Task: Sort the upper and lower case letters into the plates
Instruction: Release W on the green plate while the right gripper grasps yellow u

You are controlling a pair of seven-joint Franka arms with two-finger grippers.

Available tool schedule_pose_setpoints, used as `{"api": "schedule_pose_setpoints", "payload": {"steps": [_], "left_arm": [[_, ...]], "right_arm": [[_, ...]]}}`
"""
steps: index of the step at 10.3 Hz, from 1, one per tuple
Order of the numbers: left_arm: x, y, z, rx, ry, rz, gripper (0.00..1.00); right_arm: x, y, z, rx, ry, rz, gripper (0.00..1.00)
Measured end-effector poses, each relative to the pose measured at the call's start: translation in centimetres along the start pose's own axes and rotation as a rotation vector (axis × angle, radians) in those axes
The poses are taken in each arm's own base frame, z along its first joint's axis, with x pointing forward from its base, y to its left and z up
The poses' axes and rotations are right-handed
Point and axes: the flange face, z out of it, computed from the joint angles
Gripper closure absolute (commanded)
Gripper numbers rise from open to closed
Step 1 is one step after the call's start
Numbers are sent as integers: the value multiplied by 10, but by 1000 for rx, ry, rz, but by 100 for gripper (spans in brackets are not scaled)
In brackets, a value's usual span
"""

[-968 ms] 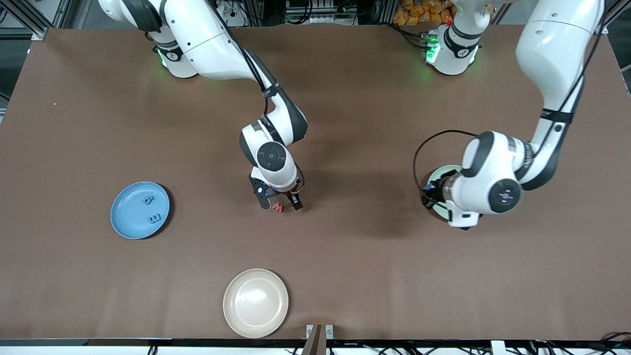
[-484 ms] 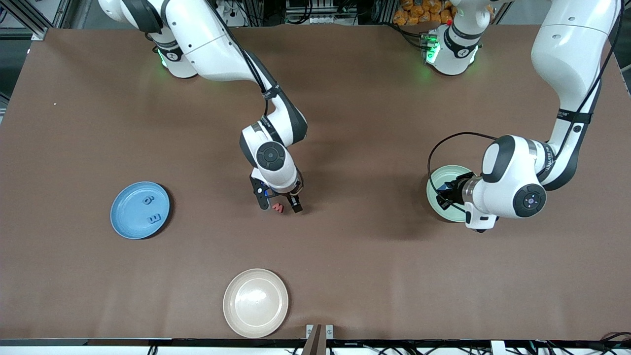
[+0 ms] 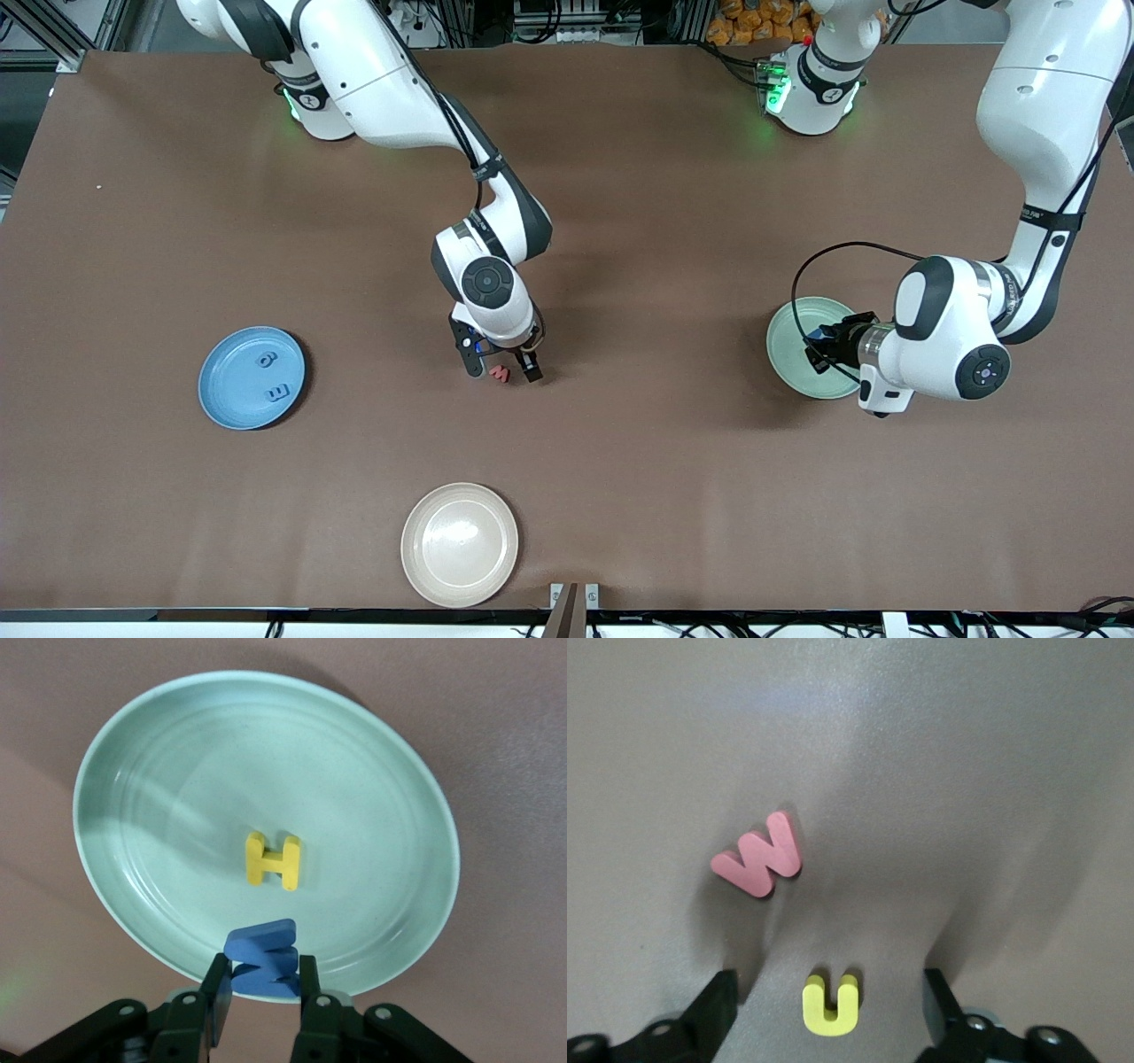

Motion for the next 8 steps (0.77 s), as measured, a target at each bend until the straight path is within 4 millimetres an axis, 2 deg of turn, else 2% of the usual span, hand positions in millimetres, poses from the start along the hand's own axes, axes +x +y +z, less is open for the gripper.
{"api": "schedule_pose_setpoints", "payload": {"steps": [1, 2, 3, 8], "left_arm": [[-1, 2, 2, 2, -2, 4, 36], [-3, 4, 2, 2, -2, 8, 24], [-4, 5, 2, 3, -2, 10, 0], [-18, 18, -4, -1, 9, -2, 0]], "right_arm": [[0, 0, 0, 1, 2, -2, 100], [-1, -1, -2, 8, 2, -5, 100], [-3, -1, -4, 11, 6, -13, 100], [-10, 0, -9, 17, 24, -42, 100]]}}
